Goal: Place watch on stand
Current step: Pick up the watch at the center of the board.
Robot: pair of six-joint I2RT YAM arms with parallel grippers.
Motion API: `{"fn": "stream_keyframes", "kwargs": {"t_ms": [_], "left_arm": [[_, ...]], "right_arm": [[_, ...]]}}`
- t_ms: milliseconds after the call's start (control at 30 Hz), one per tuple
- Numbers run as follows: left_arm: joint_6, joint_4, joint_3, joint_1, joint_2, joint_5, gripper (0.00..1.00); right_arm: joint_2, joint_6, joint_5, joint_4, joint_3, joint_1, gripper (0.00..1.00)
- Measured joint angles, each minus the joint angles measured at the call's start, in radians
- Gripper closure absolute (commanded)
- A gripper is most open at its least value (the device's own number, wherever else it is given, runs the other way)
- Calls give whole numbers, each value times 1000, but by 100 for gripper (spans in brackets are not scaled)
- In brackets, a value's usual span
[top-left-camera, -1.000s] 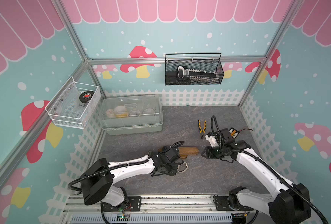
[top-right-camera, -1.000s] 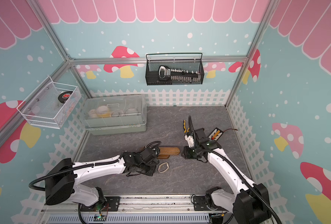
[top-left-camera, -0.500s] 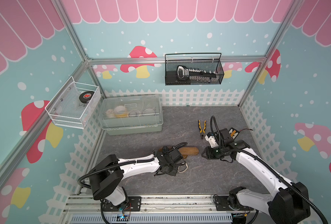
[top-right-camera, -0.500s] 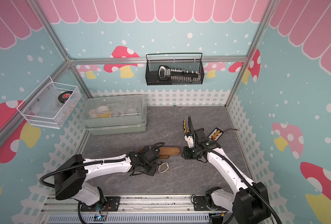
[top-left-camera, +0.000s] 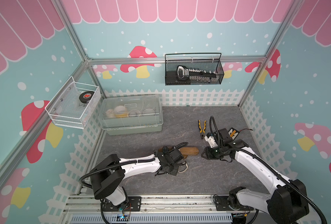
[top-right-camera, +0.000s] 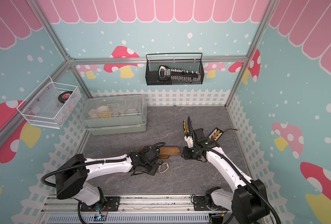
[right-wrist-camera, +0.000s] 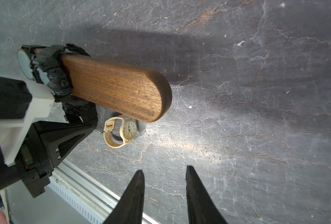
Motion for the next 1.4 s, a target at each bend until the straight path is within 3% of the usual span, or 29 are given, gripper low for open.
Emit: {"fn": "stream_keyframes", "kwargs": {"t_ms": [300, 700, 1033, 1200, 1400], "left_arm": [[-3, -21, -16, 0, -100, 12, 100], [26, -43, -19, 2, -475, 84, 100], [155, 82, -110, 60, -740, 83, 100], [217, 161, -134, 125, -755, 112, 100], [255, 209, -107, 192, -653, 224, 100]], "right_arm": [[4, 0, 0, 0, 0, 0, 65], [4, 0, -40, -4, 26, 0, 65], [3, 38, -183, 39, 109, 0, 65], [3, 84, -293, 113, 138, 0, 62], [-4, 156, -384, 226, 155, 29, 61]]}}
